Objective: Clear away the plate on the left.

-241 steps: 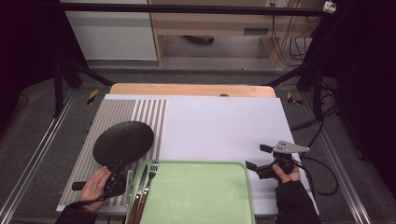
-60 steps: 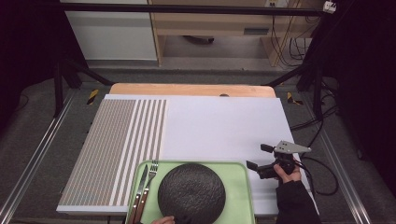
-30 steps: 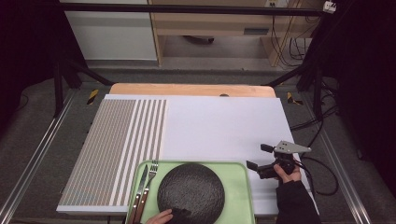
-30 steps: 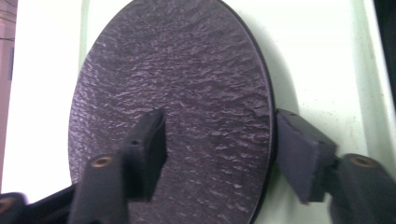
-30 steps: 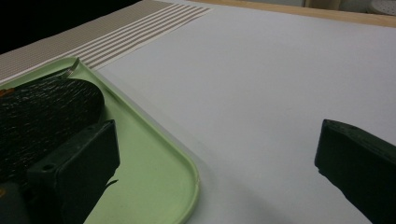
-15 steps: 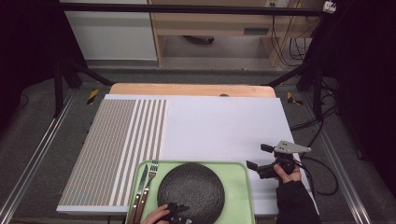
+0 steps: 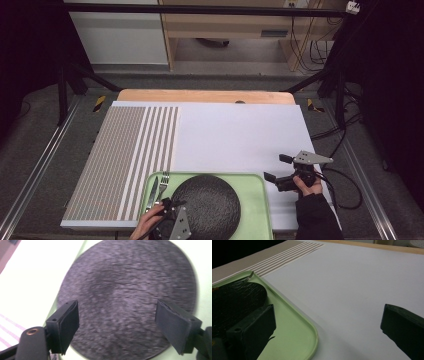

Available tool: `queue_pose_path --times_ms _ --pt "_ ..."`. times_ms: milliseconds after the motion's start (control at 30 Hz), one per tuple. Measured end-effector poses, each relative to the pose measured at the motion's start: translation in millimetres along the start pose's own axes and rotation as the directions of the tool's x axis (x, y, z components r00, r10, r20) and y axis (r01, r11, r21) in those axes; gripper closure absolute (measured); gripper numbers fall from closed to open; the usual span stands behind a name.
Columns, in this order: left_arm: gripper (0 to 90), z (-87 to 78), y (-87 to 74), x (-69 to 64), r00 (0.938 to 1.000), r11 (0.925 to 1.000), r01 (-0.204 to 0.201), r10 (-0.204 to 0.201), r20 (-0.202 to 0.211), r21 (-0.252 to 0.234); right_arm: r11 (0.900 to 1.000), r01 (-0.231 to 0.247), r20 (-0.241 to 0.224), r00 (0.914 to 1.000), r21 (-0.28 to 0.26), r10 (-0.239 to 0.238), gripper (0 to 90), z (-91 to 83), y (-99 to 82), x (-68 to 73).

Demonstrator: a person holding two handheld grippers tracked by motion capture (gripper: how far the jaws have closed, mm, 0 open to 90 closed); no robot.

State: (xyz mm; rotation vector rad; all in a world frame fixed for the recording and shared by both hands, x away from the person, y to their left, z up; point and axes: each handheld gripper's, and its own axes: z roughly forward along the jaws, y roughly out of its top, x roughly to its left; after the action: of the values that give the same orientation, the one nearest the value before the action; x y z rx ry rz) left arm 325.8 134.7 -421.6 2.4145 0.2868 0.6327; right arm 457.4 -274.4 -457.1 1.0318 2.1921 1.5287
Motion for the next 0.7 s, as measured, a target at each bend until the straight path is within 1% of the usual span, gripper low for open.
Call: queue_pose_path --times_ms 33,100,167,200,300,367,467,533,567,600,667,700 --pt "16.1 -0.5 -2.6 5.1 0.9999 0.9999 0.013 -0.013 -0.01 -0.001 1.0 0.0 -0.001 1.0 0.0 0.0 0.3 0.1 0.0 0.0" --pt "14.2 -1.1 -8.3 15.3 0.9984 0.9985 0.054 -0.054 -0.014 -0.006 1.0 0.0 0.0 1.0 0.001 0.0 0.3 0.1 0.0 0.0" --pt "12.5 -1.4 -14.6 24.8 0.9944 0.9946 0.103 -0.104 -0.02 -0.013 1.0 0.0 -0.001 1.0 0.001 0.0 0.3 0.0 0.0 -0.1" --pt "12.1 -1.8 -17.9 29.6 0.9923 0.9926 0.121 -0.121 -0.025 -0.013 1.0 0.0 0.0 1.0 0.001 0.0 0.3 0.1 0.0 -0.1" --pt "10.7 -3.7 -27.4 42.8 0.9828 0.9836 0.179 -0.18 -0.044 -0.024 1.0 0.0 0.0 1.0 0.001 0.0 0.3 0.1 0.0 -0.1" --pt "10.4 -5.4 -33.3 50.7 0.9758 0.9768 0.212 -0.213 -0.049 -0.03 1.0 -0.001 0.001 1.0 0.005 0.001 0.3 0.1 0.0 0.0" --pt "10.3 -8.6 -42.9 63.5 0.9626 0.9642 0.261 -0.263 -0.062 -0.049 1.0 0.0 0.0 1.0 0.003 0.0 0.3 0.1 0.0 -0.1" --pt "10.3 -11.0 -50.7 72.8 0.9516 0.9537 0.294 -0.298 -0.074 -0.065 1.0 -0.001 0.0 1.0 0.003 0.001 0.2 0.0 0.0 0.2" --pt "10.3 -12.1 -55.2 77.6 0.9453 0.9474 0.312 -0.317 -0.076 -0.071 1.0 -0.001 0.0 1.0 0.002 0.001 0.3 0.0 0.0 0.2" --pt "10.2 -12.9 -59.7 81.9 0.9368 0.9393 0.334 -0.34 -0.083 -0.079 1.0 0.0 -0.001 1.0 0.001 0.0 0.3 0.0 0.1 0.0" --pt "9.3 -14.6 -68.8 90.4 0.9225 0.925 0.368 -0.376 -0.087 -0.094 1.0 0.0 -0.001 1.0 0.001 0.0 0.3 0.1 0.1 0.0" --pt "9.2 -15.4 -73.3 94.2 0.9136 0.9158 0.387 -0.397 -0.09 -0.107 1.0 -0.001 -0.001 1.0 0.001 0.001 0.3 0.2 0.0 0.0"
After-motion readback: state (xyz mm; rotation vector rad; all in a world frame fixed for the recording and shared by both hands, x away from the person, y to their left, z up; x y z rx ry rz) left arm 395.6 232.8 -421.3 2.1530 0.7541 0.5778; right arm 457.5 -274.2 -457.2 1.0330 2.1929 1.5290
